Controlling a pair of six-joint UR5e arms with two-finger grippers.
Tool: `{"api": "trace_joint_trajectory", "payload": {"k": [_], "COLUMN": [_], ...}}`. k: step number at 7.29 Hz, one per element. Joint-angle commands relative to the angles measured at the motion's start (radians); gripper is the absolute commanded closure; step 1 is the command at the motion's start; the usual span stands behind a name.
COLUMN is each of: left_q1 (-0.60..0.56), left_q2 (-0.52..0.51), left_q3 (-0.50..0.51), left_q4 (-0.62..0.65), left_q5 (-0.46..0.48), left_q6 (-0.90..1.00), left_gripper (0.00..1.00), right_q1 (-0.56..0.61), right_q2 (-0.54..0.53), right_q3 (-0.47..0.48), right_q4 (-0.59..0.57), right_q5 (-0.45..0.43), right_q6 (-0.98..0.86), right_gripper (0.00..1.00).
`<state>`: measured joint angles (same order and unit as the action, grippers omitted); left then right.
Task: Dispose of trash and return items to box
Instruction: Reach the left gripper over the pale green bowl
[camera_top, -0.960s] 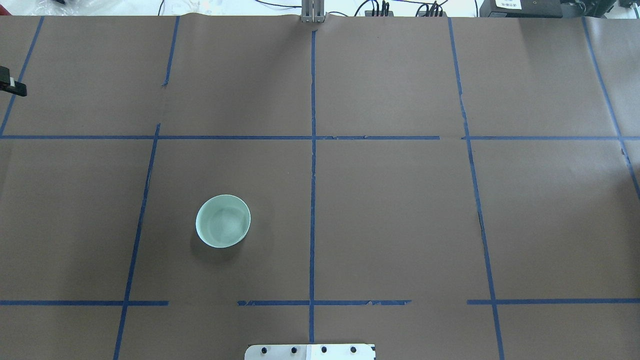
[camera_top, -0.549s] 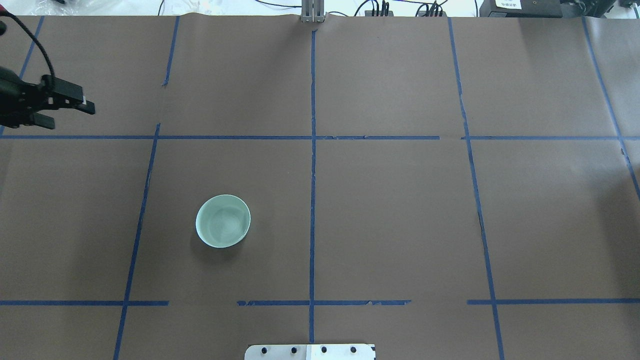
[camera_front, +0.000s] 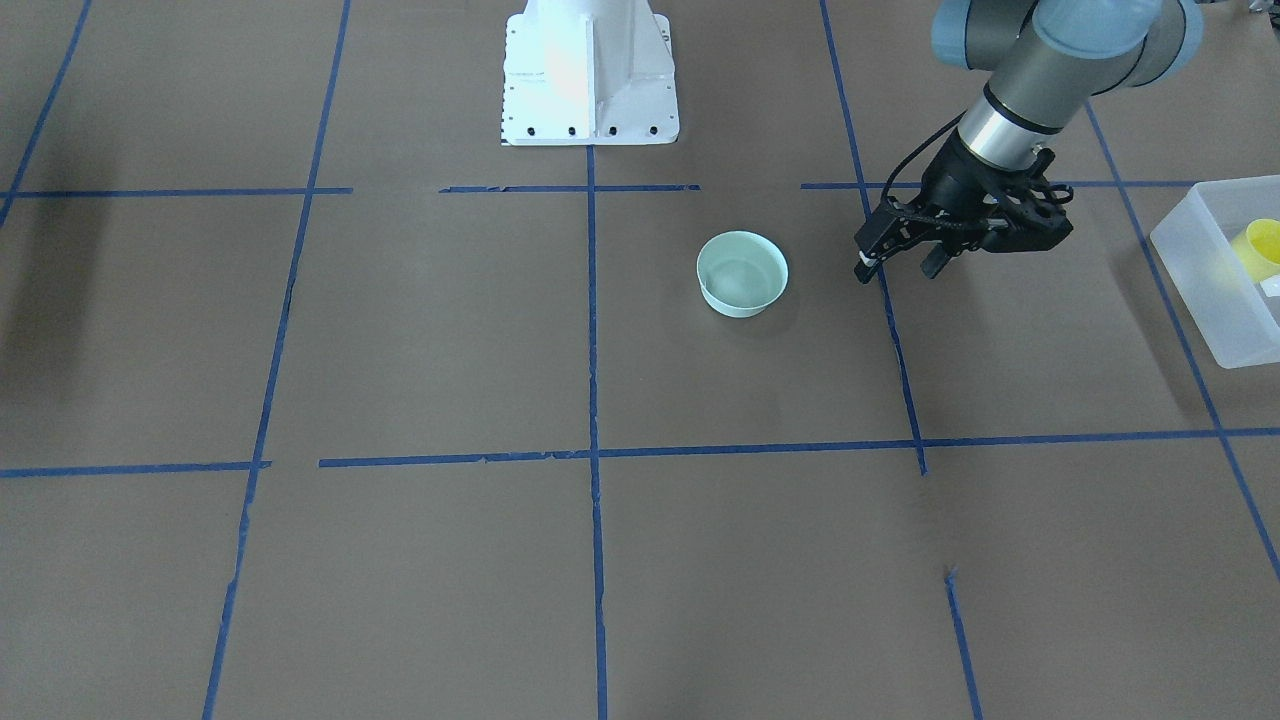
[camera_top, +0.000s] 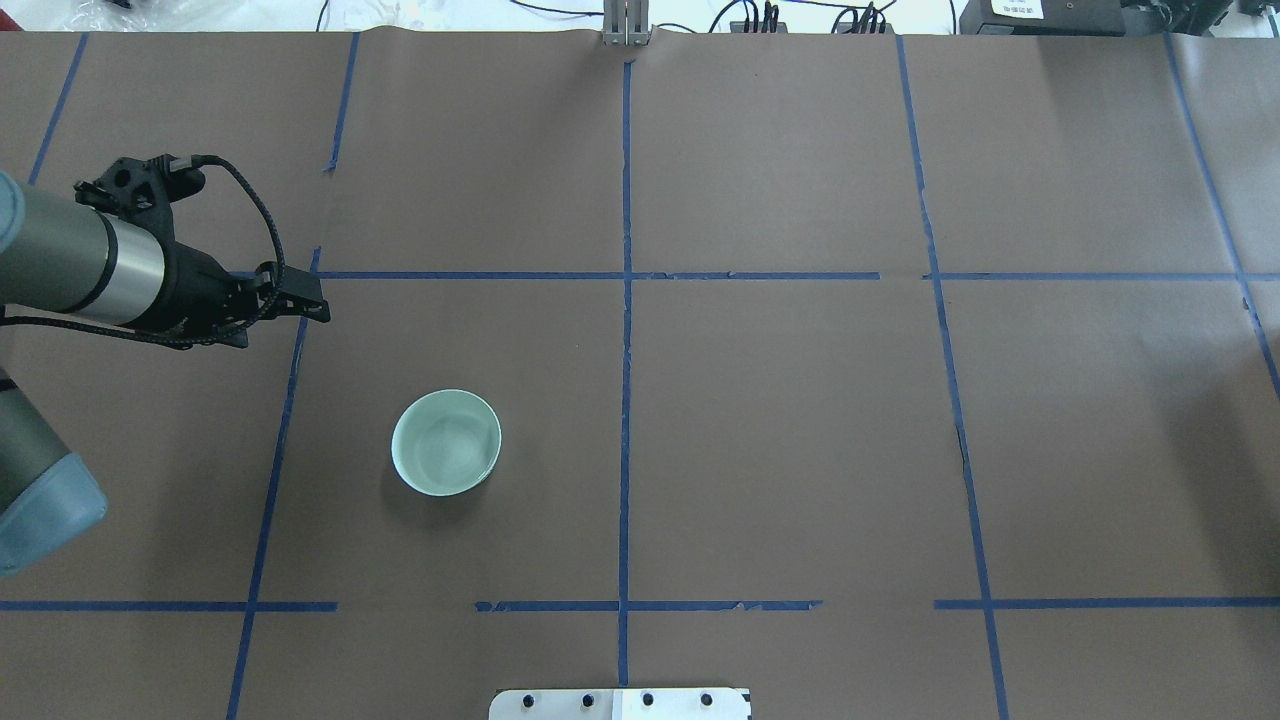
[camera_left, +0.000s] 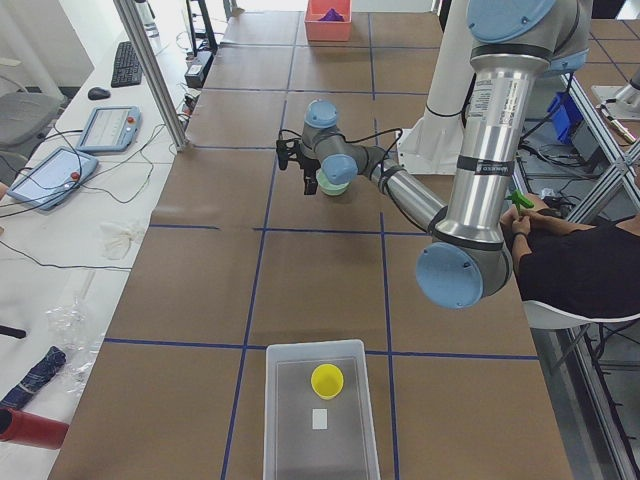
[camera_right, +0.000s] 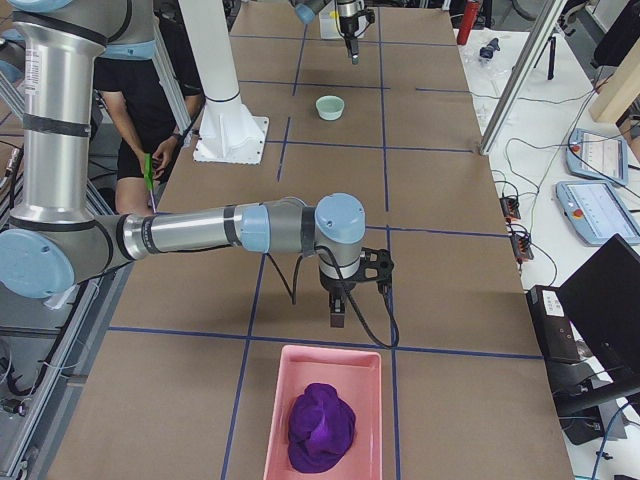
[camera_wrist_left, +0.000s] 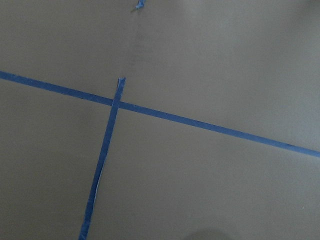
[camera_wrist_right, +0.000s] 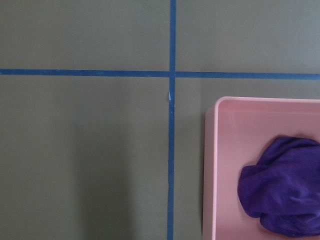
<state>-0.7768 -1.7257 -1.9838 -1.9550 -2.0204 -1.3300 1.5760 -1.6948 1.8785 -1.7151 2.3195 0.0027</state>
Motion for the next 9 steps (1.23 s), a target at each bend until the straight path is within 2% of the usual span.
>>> {"api": "trace_joint_trajectory", "payload": {"k": [1,3,5,7,9], "left_q1": [0.045,0.065,0.129,0.154,0.163], "left_q2": [-0.002,-0.002,-0.032,-0.06,-0.061], "left_q3": [0.003,0.013,0.057,0.1,0.1], "left_q4": [0.001,-0.001,0.002,0.002,0.002], "left_q5": [0.017,0.019,0.064,0.078,0.078], "left_q6": [-0.008,-0.008,-0.009,-0.009,-0.009], "left_gripper": [0.0,0.0,0.0,0.0,0.0], "right_q1": [-0.033,-0.033,-0.033,-0.03,-0.03], "right_q2": [0.075,0.173,0.201,0.184,0.159], "right_q3": [-0.01,-0.071,-0.133,-0.233,-0.285], "right_q4": [0.0,0.0,0.002,0.179,0.215], "right_q5": [0.0,0.004,0.021,0.058,0.063], "right_q6": [0.037,0.08,0.074,0.077,0.076], "right_gripper": [0.0,0.0,0.0,0.0,0.0]}}
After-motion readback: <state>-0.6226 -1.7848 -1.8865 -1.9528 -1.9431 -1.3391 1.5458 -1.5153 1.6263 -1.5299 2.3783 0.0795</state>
